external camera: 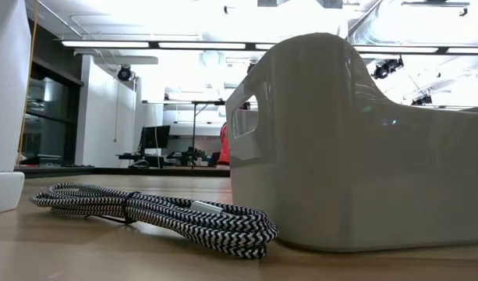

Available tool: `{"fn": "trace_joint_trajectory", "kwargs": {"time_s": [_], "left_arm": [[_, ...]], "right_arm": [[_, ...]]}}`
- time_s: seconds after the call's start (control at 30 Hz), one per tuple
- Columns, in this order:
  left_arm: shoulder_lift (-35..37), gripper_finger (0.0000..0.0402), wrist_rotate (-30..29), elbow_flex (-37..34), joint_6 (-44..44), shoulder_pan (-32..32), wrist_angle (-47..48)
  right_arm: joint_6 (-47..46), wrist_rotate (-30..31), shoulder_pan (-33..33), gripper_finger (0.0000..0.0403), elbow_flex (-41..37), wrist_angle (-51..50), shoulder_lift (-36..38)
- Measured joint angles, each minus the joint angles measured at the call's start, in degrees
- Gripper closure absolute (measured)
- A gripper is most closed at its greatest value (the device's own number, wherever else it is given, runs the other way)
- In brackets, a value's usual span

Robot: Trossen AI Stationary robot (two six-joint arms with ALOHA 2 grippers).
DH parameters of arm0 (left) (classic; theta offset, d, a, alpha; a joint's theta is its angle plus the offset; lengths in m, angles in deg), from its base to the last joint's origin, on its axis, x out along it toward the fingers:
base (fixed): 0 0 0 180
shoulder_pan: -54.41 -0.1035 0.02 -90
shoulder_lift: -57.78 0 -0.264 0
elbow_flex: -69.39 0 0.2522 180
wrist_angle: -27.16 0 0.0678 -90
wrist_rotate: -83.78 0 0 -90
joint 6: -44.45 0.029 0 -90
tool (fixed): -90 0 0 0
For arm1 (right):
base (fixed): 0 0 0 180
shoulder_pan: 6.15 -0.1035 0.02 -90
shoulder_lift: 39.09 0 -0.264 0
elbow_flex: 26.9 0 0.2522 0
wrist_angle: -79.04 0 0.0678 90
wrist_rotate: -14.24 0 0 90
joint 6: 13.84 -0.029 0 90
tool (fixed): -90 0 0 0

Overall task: Pick and place USB-C Cables
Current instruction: Put the black charger cable into the gray bin

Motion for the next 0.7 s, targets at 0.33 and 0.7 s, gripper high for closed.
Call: {"fn": "trace_joint_trajectory", "kwargs": {"time_s": [0.33,0.7], "left_arm": [[0.0,0.0401,0.0,0.0,0.0,0.0,0.0],[0.0,0.0401,0.0,0.0,0.0,0.0,-0.2]], "right_arm": [[-0.5,-0.7,-0.1,0.0402,-0.3,-0.9,3.0],[-5.6,2.0,-0.1,0.0402,-0.2,-0.7,10.5]]}}
